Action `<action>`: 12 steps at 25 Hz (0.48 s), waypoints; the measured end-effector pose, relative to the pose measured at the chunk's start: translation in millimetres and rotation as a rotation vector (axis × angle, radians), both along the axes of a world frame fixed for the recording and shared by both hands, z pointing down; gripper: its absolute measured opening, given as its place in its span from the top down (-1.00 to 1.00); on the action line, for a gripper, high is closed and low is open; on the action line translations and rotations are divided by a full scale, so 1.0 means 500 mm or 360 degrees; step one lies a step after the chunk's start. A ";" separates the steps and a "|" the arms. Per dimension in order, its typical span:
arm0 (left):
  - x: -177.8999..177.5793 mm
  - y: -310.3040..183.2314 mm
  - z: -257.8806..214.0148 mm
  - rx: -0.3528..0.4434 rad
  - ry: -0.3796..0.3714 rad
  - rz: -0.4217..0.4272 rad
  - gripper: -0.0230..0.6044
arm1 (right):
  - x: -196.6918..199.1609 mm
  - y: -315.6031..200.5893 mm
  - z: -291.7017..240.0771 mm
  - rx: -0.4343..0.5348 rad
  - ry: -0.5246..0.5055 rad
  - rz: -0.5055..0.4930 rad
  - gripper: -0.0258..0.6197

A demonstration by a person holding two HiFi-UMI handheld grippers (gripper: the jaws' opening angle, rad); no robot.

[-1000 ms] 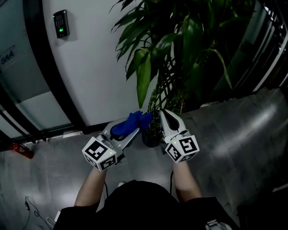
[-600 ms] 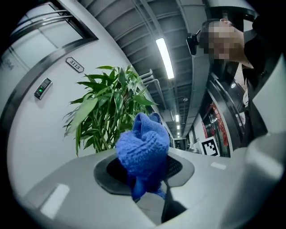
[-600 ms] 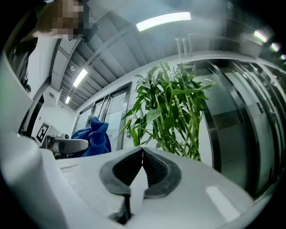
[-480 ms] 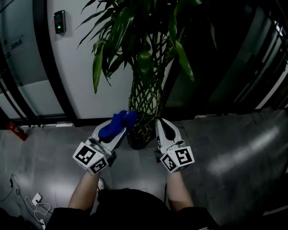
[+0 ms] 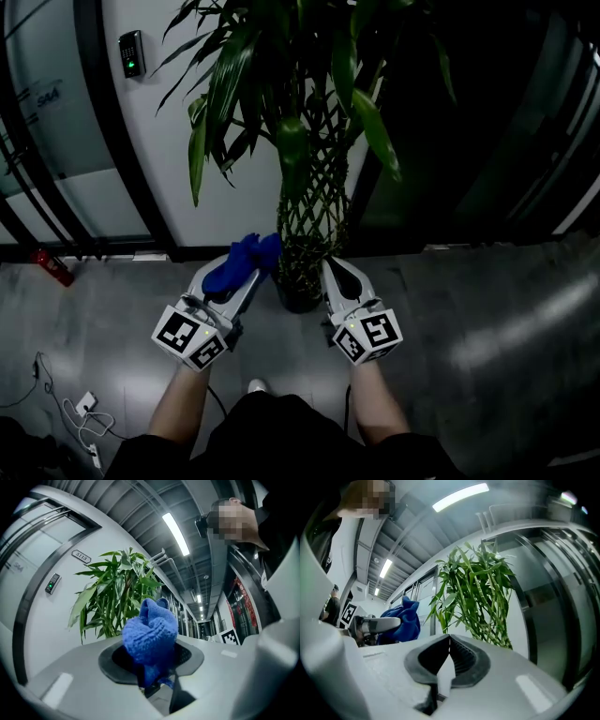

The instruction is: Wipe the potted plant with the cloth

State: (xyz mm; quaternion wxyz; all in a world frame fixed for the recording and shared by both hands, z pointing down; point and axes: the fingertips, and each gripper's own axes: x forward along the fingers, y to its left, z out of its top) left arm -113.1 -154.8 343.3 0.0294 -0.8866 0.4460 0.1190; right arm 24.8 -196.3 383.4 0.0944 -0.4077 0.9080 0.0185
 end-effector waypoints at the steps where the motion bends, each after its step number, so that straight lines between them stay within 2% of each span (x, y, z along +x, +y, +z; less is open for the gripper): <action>1: -0.013 -0.017 -0.013 0.0017 0.0001 -0.0024 0.43 | -0.014 -0.012 -0.010 0.0019 0.0017 -0.0018 0.91; 4: -0.037 -0.063 -0.066 0.0082 -0.0018 -0.0063 0.43 | -0.042 -0.057 -0.049 0.0091 0.0077 -0.0032 0.91; 7: -0.039 -0.093 -0.115 0.0157 -0.0080 -0.0043 0.43 | -0.055 -0.105 -0.083 0.0147 0.0102 -0.0004 0.91; 12: -0.046 -0.124 -0.173 0.0238 -0.0079 0.0010 0.43 | -0.079 -0.149 -0.121 0.0199 0.0053 -0.0025 0.91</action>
